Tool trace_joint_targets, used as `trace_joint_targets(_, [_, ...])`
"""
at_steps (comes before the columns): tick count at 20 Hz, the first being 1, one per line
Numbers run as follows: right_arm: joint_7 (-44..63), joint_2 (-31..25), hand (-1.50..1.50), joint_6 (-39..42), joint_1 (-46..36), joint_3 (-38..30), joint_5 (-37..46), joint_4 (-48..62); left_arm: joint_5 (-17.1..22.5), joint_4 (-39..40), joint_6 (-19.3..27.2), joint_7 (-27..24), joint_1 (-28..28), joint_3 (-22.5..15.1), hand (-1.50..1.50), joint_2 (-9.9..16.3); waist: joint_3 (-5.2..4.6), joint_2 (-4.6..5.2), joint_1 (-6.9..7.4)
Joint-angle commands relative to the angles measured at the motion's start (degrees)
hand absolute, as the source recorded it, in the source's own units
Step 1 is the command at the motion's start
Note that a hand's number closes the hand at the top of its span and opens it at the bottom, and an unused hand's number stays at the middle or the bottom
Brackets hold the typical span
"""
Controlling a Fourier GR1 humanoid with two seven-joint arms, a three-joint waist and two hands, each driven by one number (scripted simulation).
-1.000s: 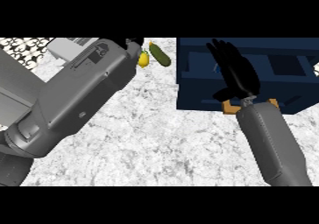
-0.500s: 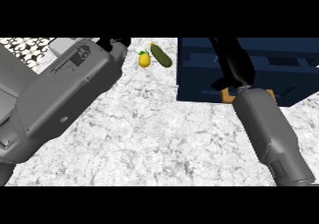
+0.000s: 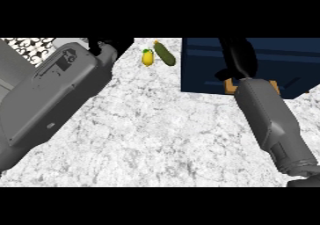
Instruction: Pick up the can, place it into the drawer and close the drawer
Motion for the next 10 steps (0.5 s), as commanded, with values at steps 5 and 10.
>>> trace_joint_targets(5, [1.84,-0.65,-1.50,-4.11,-8.41,-2.48,0.52,9.48,-0.87,-3.03,-1.07,1.38,1.84,1.31,-1.50,1.77,0.46,1.04,0.85])
trace_joint_targets(10, [3.97,-3.64,-1.50,-2.12,-13.39,-2.70,1.57,11.76,-2.16,-5.55,-0.54,2.51,1.76,0.87,-1.50,3.45,0.44,1.23,1.83])
